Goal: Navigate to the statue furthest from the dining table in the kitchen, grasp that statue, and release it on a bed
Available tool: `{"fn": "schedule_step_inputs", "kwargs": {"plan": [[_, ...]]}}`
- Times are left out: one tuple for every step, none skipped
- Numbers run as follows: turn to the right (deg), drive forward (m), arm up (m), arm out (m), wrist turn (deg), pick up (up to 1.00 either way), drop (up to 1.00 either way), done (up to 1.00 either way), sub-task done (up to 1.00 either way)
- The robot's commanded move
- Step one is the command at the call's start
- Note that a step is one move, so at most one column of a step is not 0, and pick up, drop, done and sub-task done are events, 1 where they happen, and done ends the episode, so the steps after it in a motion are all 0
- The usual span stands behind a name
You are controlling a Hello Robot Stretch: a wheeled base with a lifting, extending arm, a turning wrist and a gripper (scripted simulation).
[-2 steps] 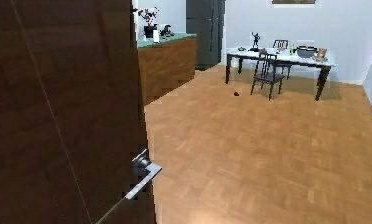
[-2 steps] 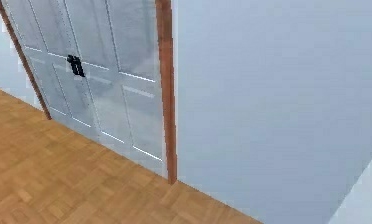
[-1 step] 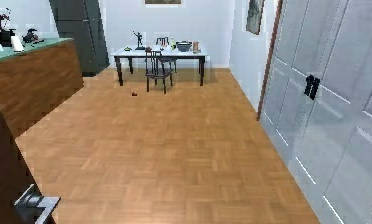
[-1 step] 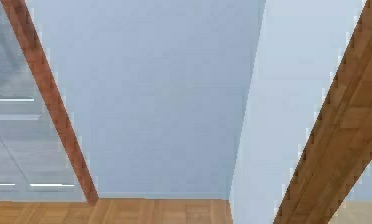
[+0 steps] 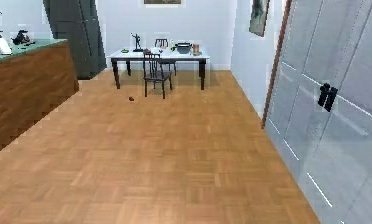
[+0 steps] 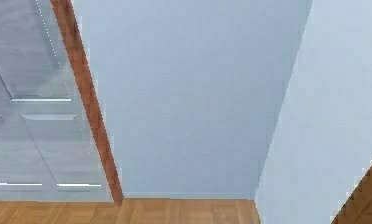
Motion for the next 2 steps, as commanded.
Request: {"fn": "schedule_step_inputs", "kwargs": {"plan": [[45.0, 0.0, 0.0, 0.0, 0.0, 0.0, 0.0, 0.0, 0.0], [12.0, 0.0, 0.0, 0.0, 0.0, 0.0, 0.0, 0.0, 0.0]]}}
